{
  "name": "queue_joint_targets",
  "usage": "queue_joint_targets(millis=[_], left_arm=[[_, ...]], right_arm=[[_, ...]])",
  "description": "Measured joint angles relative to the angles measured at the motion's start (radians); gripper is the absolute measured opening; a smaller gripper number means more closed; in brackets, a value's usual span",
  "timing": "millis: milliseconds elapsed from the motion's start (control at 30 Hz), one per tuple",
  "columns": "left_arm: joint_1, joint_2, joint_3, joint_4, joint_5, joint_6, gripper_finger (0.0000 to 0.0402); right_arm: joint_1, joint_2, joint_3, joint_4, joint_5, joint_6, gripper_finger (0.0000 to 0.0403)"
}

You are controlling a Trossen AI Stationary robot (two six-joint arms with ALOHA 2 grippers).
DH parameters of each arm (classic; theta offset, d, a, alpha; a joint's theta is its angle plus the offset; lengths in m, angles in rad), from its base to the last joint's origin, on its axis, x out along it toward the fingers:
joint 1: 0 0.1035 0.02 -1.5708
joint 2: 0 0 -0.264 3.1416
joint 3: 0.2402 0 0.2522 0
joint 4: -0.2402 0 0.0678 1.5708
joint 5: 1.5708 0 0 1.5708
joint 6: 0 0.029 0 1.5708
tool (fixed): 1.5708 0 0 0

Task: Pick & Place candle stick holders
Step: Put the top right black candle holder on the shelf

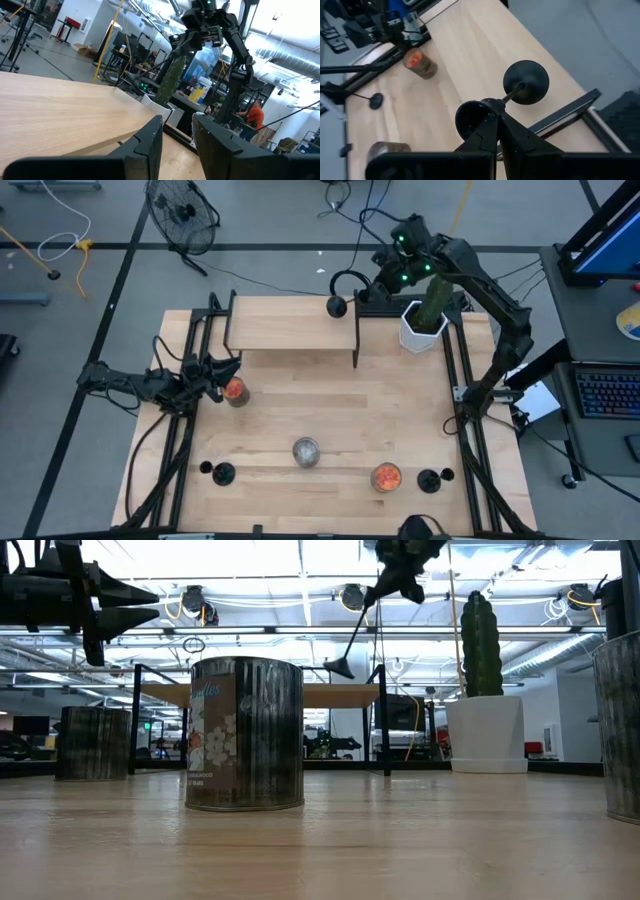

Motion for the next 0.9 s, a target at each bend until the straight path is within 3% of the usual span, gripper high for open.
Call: queue_joint_targets(millis=[900], left_arm=[[0.000, 0.000, 0.000, 0.000, 0.000, 0.001, 0.0113]], right_arm=[[-0.048, 0.053, 0.000, -0.012, -0.011, -0.023, 0.0000]])
